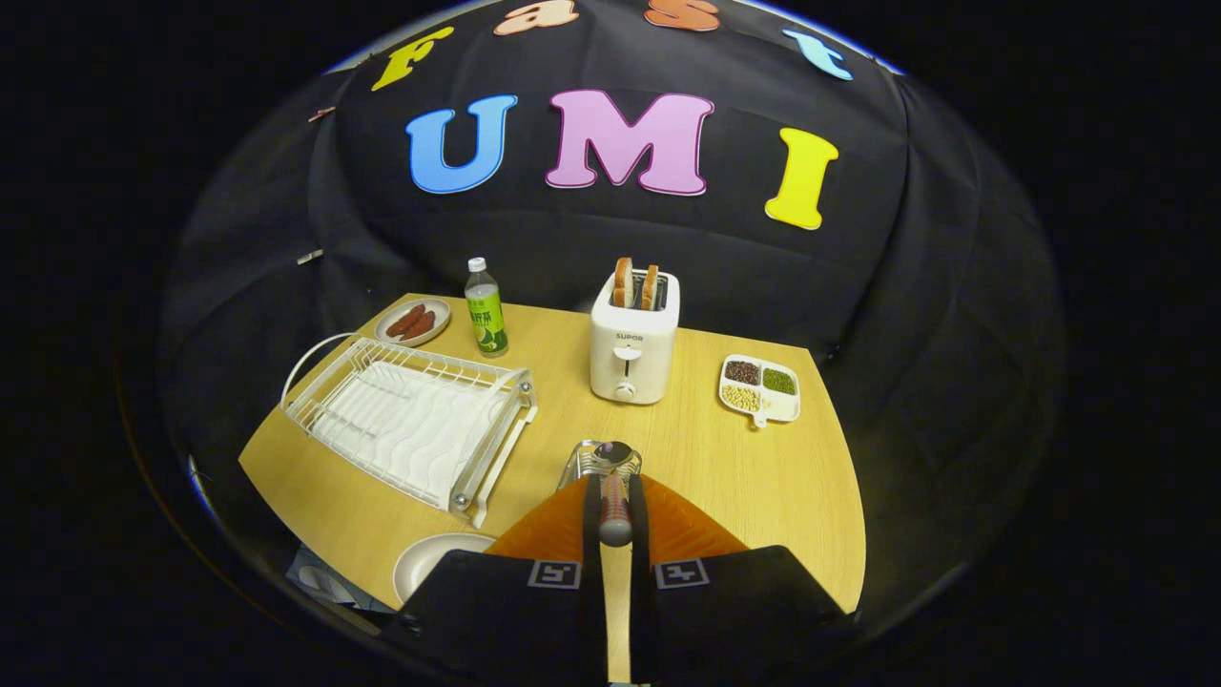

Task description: Take the plate from the dish rack, then take the spoon from the basket and place it into the plate.

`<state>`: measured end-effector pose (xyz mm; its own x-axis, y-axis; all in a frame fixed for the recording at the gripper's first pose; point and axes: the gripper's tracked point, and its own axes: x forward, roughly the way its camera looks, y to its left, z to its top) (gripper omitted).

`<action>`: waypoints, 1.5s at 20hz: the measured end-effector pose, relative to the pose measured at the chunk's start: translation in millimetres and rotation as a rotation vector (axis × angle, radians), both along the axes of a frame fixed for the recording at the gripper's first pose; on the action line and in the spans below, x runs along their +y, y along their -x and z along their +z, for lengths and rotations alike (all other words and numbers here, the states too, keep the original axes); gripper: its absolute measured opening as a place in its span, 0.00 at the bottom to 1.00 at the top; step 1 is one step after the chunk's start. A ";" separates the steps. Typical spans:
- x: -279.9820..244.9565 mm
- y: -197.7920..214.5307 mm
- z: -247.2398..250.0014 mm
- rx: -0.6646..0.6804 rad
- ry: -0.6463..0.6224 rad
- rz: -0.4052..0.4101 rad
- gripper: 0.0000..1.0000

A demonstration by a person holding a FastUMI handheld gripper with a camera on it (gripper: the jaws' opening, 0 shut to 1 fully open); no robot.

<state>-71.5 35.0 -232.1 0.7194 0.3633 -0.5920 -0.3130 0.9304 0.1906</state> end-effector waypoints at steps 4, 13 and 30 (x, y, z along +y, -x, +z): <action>11.9 28.0 12.3 0.019 -0.036 0.025 0.13; 51.2 102.4 -16.5 0.165 -0.134 0.086 0.13; 87.9 150.8 -107.7 0.369 -0.157 0.172 0.13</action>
<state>-222.3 122.9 -339.8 0.3914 0.5654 -0.7260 -0.3453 0.8216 0.4536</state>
